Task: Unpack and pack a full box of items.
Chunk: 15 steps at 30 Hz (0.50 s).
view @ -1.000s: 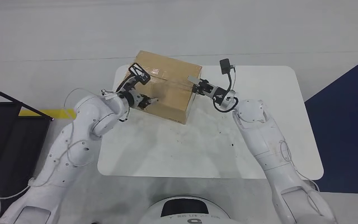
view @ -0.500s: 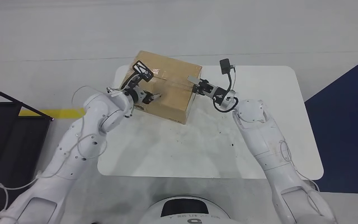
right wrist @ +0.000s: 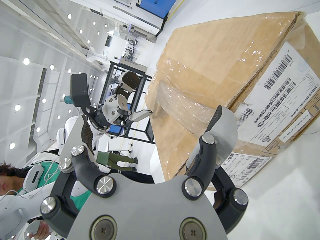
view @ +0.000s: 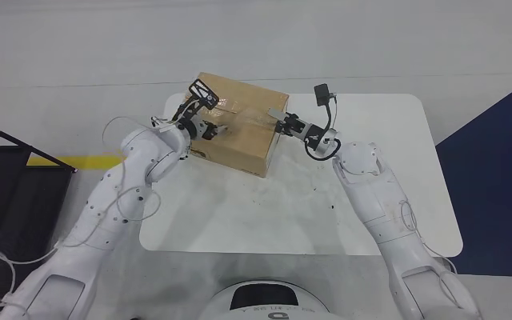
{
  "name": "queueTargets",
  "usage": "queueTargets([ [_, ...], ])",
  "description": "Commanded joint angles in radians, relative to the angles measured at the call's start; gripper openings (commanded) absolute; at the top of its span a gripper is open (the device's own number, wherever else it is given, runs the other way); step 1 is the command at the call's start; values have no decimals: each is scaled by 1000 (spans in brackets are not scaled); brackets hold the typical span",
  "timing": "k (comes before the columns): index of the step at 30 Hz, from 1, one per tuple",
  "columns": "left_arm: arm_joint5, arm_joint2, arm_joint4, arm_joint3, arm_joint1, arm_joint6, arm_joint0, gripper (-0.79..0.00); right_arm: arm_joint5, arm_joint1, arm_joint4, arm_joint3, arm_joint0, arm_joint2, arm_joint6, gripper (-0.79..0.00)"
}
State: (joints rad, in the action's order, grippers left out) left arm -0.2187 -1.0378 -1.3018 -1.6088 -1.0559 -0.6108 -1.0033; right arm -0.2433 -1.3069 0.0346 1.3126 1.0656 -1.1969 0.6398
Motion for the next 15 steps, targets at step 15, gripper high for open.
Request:
queueTargets([
  [15,126,-244,6,108,18,46,0,-683,0,0,0,0,0,0,0,0],
])
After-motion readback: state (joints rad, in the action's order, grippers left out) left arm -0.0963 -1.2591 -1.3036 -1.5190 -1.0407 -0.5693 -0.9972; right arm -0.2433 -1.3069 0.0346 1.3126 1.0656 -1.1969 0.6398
